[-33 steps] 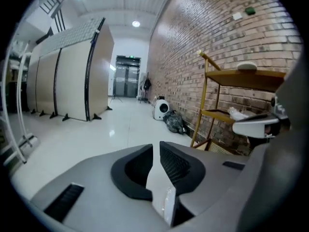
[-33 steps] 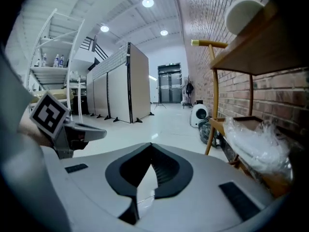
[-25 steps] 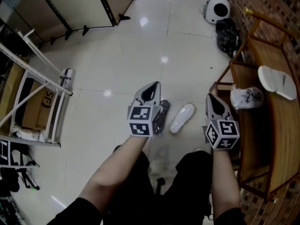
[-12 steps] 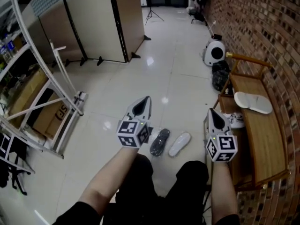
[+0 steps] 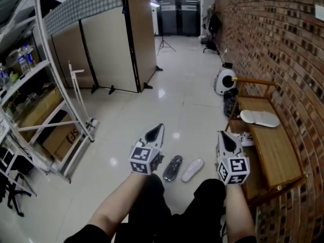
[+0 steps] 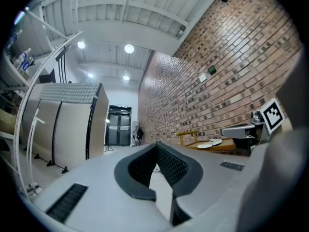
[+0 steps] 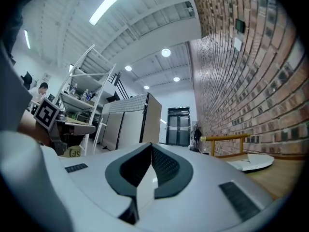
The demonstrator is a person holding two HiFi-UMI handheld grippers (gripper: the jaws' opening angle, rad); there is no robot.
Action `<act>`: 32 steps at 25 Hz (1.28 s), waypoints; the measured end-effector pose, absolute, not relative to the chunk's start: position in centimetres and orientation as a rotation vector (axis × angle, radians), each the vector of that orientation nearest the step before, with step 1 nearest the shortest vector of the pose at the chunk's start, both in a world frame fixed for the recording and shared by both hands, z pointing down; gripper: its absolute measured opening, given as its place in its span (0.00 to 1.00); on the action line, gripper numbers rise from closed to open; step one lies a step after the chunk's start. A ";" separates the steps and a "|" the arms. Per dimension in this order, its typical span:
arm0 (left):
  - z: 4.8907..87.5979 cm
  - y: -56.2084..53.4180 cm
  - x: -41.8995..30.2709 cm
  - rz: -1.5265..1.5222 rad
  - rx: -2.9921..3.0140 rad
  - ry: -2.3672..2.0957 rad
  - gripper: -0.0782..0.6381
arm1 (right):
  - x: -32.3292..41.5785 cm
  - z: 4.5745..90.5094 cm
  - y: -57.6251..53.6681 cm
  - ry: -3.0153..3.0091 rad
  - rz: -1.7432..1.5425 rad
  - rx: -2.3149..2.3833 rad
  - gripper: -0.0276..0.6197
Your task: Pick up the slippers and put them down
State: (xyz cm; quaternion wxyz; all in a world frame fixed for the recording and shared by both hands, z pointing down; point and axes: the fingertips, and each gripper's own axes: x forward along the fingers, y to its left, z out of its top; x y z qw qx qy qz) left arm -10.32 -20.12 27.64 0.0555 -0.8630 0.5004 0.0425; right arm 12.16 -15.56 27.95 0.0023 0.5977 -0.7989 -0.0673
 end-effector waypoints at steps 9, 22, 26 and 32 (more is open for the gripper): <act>30.5 -14.3 -11.9 0.185 -2.652 1.581 0.11 | 12.4 28.5 -9.9 -2.519 -0.273 1.929 0.06; 31.6 -9.1 -14.9 0.146 -2.585 1.486 0.11 | 11.9 32.7 -5.1 -2.510 -0.242 1.909 0.06; 31.7 -8.0 -14.8 0.170 -2.604 1.529 0.11 | 11.6 32.9 -4.2 -2.520 -0.236 1.887 0.06; 33.5 -4.8 -15.3 0.146 -2.619 1.512 0.11 | 10.9 34.0 -0.8 -2.564 -0.150 1.890 0.06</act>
